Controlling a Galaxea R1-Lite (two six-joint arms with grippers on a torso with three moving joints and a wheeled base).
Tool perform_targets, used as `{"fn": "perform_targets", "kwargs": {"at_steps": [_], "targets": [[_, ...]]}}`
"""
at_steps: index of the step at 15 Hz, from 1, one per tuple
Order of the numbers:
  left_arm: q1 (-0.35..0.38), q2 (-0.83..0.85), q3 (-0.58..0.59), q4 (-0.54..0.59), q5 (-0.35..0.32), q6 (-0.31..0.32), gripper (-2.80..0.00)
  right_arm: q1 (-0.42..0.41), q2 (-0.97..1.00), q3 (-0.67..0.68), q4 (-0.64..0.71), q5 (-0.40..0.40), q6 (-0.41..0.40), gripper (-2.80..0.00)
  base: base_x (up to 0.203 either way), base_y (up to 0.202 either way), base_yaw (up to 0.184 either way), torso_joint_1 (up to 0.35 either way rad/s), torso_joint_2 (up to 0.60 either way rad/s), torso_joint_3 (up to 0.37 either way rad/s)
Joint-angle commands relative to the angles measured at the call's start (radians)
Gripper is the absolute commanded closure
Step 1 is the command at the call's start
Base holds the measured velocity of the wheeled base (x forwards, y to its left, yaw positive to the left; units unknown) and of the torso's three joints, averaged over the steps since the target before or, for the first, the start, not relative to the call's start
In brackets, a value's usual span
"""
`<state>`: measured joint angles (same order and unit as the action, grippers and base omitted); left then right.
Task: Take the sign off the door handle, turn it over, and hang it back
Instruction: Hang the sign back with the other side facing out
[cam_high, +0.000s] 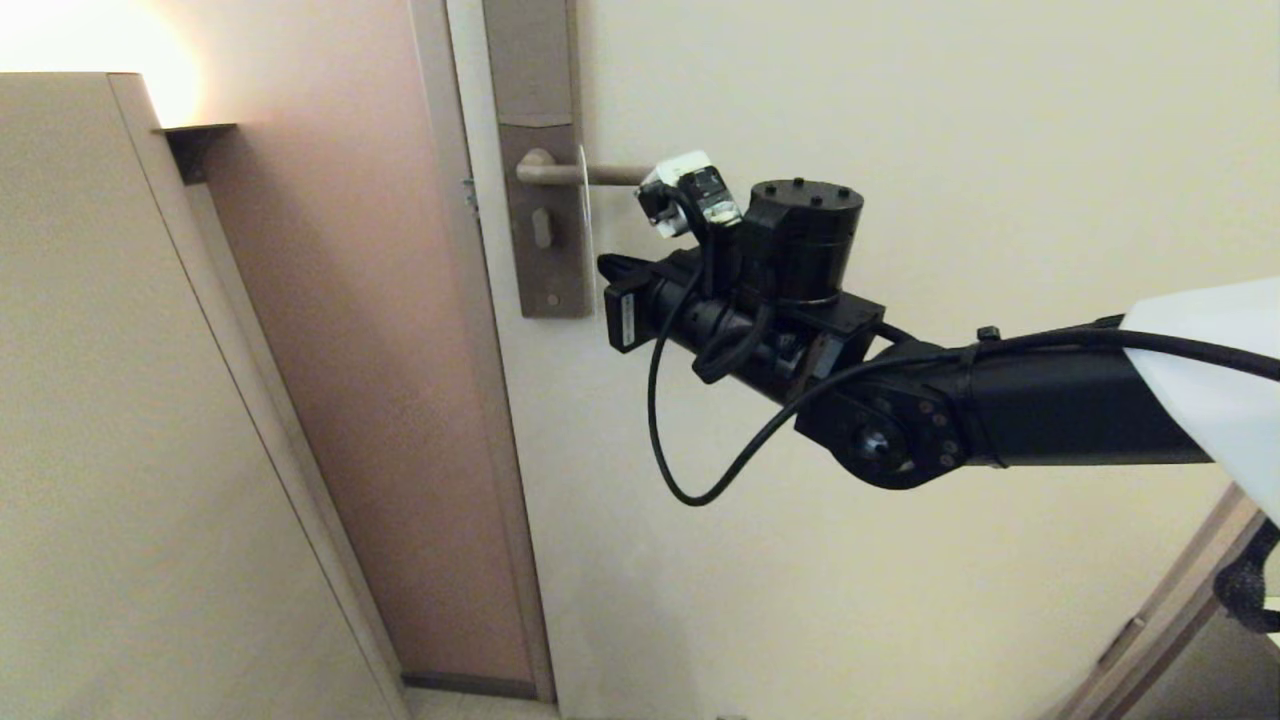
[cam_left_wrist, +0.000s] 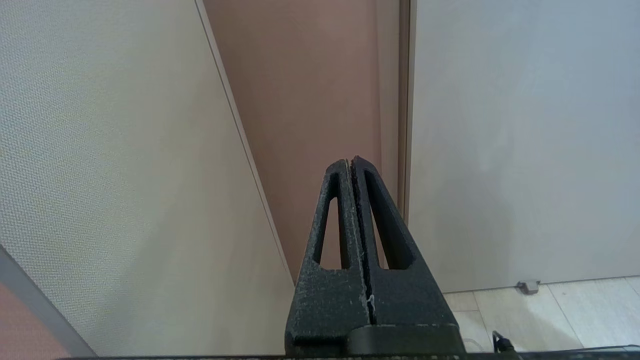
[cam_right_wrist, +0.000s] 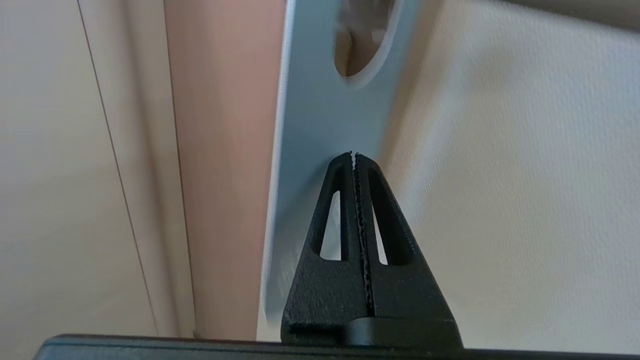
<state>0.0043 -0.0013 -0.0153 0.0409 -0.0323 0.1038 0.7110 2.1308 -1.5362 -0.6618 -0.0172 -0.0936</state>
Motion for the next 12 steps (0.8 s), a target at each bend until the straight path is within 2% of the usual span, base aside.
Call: {"fn": "perform_targets", "kwargs": {"at_steps": [1, 6, 12], "targets": [[0.0, 0.001, 0.0, 0.001, 0.0, 0.0, 0.0, 0.002, 0.068, -0.084, -0.003, 0.0, 0.001, 0.0, 0.0, 0.0, 0.0, 0.0, 0.0, 0.0], [0.0, 0.001, 0.0, 0.001, 0.0, 0.0, 0.0, 0.032, 0.108, -0.144, -0.001, 0.042, 0.003, 0.0, 0.0, 0.0, 0.0, 0.0, 0.0, 0.0], [0.0, 0.001, 0.0, 0.001, 0.0, 0.0, 0.0, 0.073, 0.178, -0.291, -0.002, 0.042, -0.004, 0.0, 0.0, 0.0, 0.0, 0.0, 0.0, 0.0]]}}
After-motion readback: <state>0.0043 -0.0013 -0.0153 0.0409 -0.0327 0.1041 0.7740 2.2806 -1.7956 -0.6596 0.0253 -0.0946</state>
